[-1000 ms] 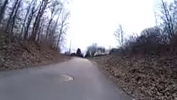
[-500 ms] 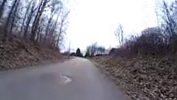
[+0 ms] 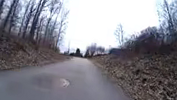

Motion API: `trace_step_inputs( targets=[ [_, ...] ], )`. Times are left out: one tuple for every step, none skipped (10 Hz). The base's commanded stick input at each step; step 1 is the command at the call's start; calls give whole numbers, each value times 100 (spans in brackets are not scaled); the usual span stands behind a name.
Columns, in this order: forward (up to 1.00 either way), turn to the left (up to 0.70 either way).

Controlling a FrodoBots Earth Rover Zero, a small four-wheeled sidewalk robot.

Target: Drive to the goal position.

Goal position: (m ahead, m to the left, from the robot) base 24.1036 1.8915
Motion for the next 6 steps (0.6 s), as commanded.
trace_step_inputs(
  targets=[
    [70, 0],
    [70, 0],
    [70, 0],
    [70, 0],
    [70, 1],
    [70, 1]
  ],
)
